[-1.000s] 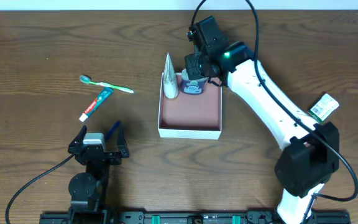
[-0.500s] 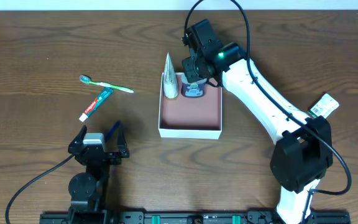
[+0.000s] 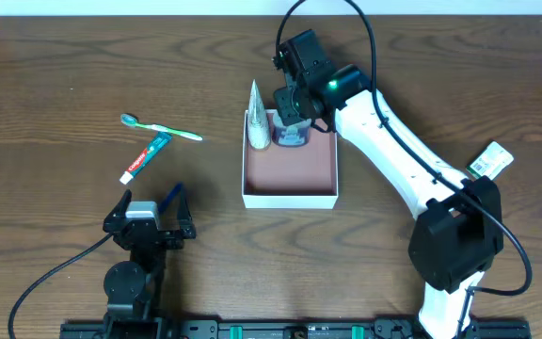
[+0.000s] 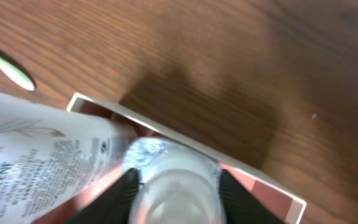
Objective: Pack container
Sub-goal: 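Lower the bottle into the box beside the tube and release, then move the right gripper right to the green Dettol soap box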
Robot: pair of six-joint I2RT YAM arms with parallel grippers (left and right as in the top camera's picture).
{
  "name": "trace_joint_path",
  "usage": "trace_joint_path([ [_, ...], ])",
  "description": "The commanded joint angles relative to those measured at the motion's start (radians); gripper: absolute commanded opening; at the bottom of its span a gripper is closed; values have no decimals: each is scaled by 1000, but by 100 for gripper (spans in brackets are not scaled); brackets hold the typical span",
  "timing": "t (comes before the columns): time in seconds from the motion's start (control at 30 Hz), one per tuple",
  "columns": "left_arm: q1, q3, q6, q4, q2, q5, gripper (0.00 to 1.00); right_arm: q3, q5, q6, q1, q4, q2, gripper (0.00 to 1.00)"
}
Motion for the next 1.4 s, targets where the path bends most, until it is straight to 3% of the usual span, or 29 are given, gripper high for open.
trace_joint_path([
  [0.0,5,-21,14,-37,-5,-9,98,13,15,-8,16,5,-12,49],
  [0.4,5,-21,14,-37,-5,-9,98,16,16,-8,18,11,-31,63],
  [0.77,5,-21,14,-37,-5,-9,98,73,98,48,-19,-65,-299,86],
  [0.97,5,-21,14,-37,-5,-9,98,72,177,288,-178,-314,-435,99],
  [1.13,5,-21,14,-37,-5,-9,98,66,175,482,-393,-541,-449,99],
  [1.37,5,-21,14,-37,-5,-9,98,-113,169,552,-621,-506,-448,99],
])
